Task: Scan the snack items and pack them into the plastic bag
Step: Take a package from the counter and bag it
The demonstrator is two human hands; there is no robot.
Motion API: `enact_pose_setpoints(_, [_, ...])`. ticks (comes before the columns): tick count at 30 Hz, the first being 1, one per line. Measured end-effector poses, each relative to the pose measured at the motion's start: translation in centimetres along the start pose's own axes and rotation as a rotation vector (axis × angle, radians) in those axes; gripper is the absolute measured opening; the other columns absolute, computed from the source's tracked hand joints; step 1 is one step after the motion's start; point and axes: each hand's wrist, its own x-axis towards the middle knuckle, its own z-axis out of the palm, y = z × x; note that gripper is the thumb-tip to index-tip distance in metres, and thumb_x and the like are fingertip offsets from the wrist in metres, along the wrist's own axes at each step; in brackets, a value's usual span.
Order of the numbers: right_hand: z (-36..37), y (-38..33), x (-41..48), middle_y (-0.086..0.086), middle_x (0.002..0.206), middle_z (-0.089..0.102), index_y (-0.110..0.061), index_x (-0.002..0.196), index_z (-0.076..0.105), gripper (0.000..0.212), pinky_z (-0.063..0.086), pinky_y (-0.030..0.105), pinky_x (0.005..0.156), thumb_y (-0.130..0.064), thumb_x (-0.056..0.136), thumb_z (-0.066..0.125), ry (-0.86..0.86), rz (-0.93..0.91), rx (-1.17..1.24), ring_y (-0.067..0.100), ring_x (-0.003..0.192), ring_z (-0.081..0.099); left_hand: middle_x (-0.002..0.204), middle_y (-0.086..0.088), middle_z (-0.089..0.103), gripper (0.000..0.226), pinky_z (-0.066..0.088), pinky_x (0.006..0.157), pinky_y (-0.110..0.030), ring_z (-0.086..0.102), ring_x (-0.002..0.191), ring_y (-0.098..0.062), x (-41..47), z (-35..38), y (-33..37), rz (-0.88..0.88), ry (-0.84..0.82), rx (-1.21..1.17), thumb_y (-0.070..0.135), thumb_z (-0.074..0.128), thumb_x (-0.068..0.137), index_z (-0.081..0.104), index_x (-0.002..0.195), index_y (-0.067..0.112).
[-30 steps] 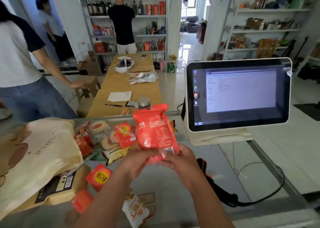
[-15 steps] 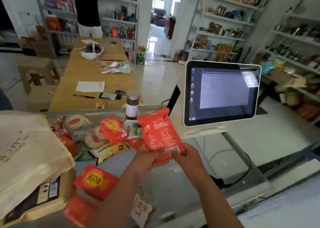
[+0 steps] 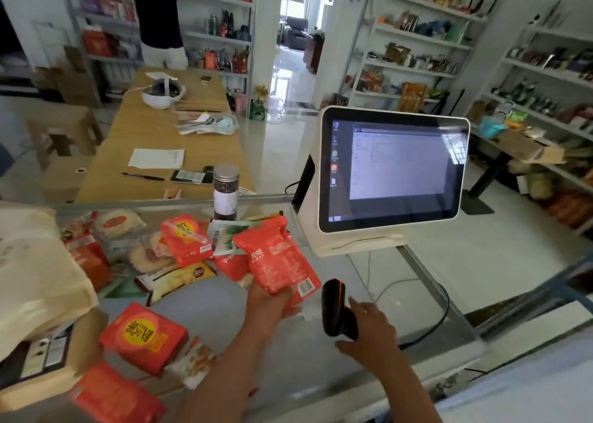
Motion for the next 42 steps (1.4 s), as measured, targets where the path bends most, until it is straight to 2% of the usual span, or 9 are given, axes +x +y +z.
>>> enact_pose_setpoints(3, [2.3, 0.9, 0.4, 0.007, 0.115, 0.060, -0.010, 0.126, 0.055, 0.056, 0.050, 0.034, 0.082, -0.013, 0.073, 0.070, 0.127, -0.130, 0.246, 0.028, 0.104, 0.063, 0.095, -0.007, 0.069, 0.032, 0.057, 0.052, -0.026, 0.070, 0.068, -0.015, 0.1, 1.3, -2.0, 0.024, 0.087, 0.010, -0.002, 0.070, 0.083, 0.059, 0.098, 0.024])
enact_pose_setpoints(5, [2.6, 1.7, 0.8, 0.006, 0.106, 0.063, -0.008, 0.115, 0.061, 0.048, 0.047, 0.025, 0.072, -0.004, 0.068, 0.070, 0.206, -0.177, 0.379, 0.026, 0.093, 0.065, 0.104, -0.010, 0.068, 0.036, 0.058, 0.056, -0.030, 0.071, 0.078, -0.019, 0.1, 1.5, -3.2, 0.058, 0.122, 0.039, 0.000, 0.070, 0.084, 0.057, 0.110, 0.021])
enact_pose_setpoints(8, [0.1, 3.0, 1.0, -0.004, 0.096, 0.057, -0.018, 0.104, 0.060, 0.033, 0.035, 0.016, 0.063, -0.014, 0.073, 0.070, 0.272, -0.136, 0.477, 0.014, 0.079, 0.057, 0.109, -0.009, 0.067, 0.045, 0.059, 0.059, -0.031, 0.072, 0.081, -0.015, -0.2, 1.6, -4.1, 0.115, 0.149, 0.094, 0.004, 0.070, 0.084, 0.051, 0.124, 0.014])
enact_pose_setpoints(10, [-1.8, 4.0, 1.3, -0.007, 0.076, 0.057, -0.022, 0.080, 0.056, 0.017, 0.037, 0.018, 0.058, -0.021, 0.072, 0.071, 0.258, -0.132, 0.514, 0.011, 0.066, 0.055, 0.109, -0.004, 0.067, 0.047, 0.059, 0.060, -0.030, 0.071, 0.080, -0.011, -0.2, 1.9, -4.4, 0.149, 0.161, 0.132, 0.007, 0.071, 0.084, 0.050, 0.124, 0.016])
enact_pose_setpoints(12, [-3.4, 4.6, 1.3, -0.005, 0.060, 0.055, -0.018, 0.065, 0.052, 0.021, 0.039, 0.020, 0.054, -0.019, 0.070, 0.072, 0.208, -0.179, 0.558, 0.008, 0.056, 0.052, 0.109, -0.004, 0.066, 0.050, 0.059, 0.060, -0.030, 0.071, 0.081, -0.011, 0.0, 2.1, -4.8, 0.173, 0.184, 0.188, 0.008, 0.073, 0.083, 0.049, 0.126, 0.015])
enact_pose_setpoints(14, [-4.2, 4.8, 1.2, -0.003, 0.058, 0.056, -0.012, 0.065, 0.056, 0.018, 0.043, 0.022, 0.056, -0.018, 0.069, 0.073, 0.152, -0.209, 0.579, 0.008, 0.055, 0.053, 0.111, -0.007, 0.065, 0.052, 0.058, 0.058, -0.028, 0.070, 0.084, -0.013, 0.2, 2.2, -5.3, 0.185, 0.213, 0.214, 0.007, 0.072, 0.083, 0.048, 0.129, 0.012])
enact_pose_setpoints(18, [-4.6, 4.6, 0.9, -0.011, 0.055, 0.054, -0.023, 0.063, 0.055, 0.019, 0.038, 0.013, 0.055, -0.022, 0.072, 0.072, 0.077, -0.226, 0.599, 0.004, 0.057, 0.055, 0.110, -0.006, 0.065, 0.054, 0.057, 0.056, -0.026, 0.070, 0.084, -0.015, 0.2, 2.4, -5.5, 0.226, 0.228, 0.237, 0.010, 0.076, 0.081, 0.047, 0.127, 0.014])
enact_pose_setpoints(24, [-5.0, 4.5, 0.3, -0.011, 0.056, 0.054, -0.026, 0.063, 0.052, 0.023, 0.032, 0.006, 0.047, -0.021, 0.077, 0.070, 0.059, -0.240, 0.642, -0.001, 0.054, 0.051, 0.112, -0.007, 0.063, 0.052, 0.056, 0.055, -0.023, 0.068, 0.089, -0.018, 0.2, 2.5, -6.0, 0.240, 0.279, 0.251, 0.009, 0.072, 0.084, 0.044, 0.127, 0.015])
enact_pose_setpoints(42, [-4.9, 5.1, 0.0, -0.005, 0.055, 0.054, -0.022, 0.067, 0.056, 0.017, 0.042, 0.020, 0.056, -0.019, 0.077, 0.070, 0.008, -0.207, 0.770, 0.008, 0.055, 0.054, 0.114, -0.003, 0.058, 0.050, 0.057, 0.056, -0.022, 0.065, 0.091, -0.015, 0.0, 2.4, -6.1, 0.251, 0.282, 0.278, 0.010, 0.069, 0.087, 0.040, 0.126, 0.020])
